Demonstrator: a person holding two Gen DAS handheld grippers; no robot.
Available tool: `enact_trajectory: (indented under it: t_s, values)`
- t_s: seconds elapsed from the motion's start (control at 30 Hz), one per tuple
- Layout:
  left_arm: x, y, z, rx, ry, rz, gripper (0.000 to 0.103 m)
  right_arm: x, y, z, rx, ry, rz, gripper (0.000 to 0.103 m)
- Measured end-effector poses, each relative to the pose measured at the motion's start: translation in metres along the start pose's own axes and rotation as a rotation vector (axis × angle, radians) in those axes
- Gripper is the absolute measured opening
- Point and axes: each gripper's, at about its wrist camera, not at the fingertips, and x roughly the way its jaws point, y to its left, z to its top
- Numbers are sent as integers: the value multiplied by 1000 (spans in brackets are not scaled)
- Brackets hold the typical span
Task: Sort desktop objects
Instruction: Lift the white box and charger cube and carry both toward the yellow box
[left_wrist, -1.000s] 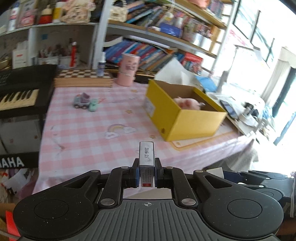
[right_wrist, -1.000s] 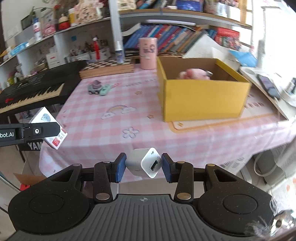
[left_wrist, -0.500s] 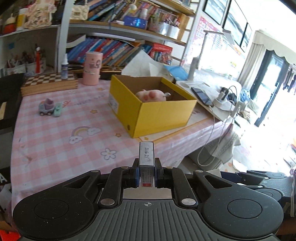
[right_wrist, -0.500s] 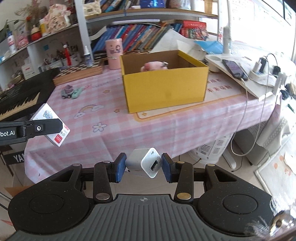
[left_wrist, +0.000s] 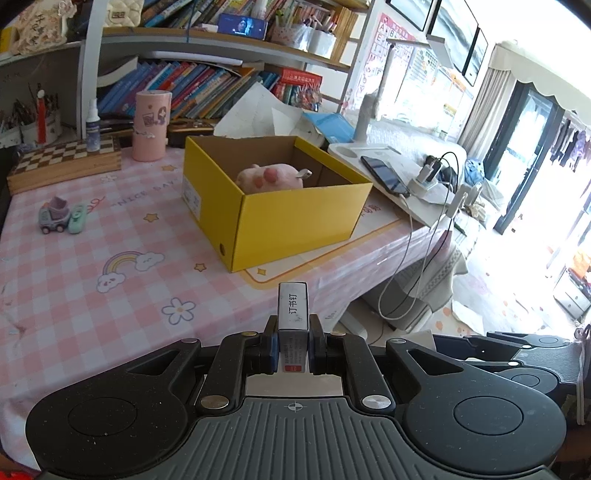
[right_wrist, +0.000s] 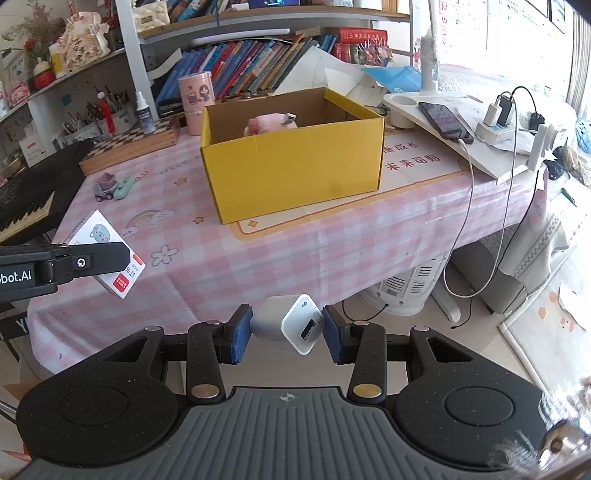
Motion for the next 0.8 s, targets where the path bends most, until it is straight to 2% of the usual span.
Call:
enact_trajectory:
  t_s: [0.53,0.8]
  values:
    - [53,-19,29,-7,16,-21,13,36,-41,37,-14,38,-4,39]
    - [79,-30,55,5,-28,17,13,58,-69,66,-16,22,17,39]
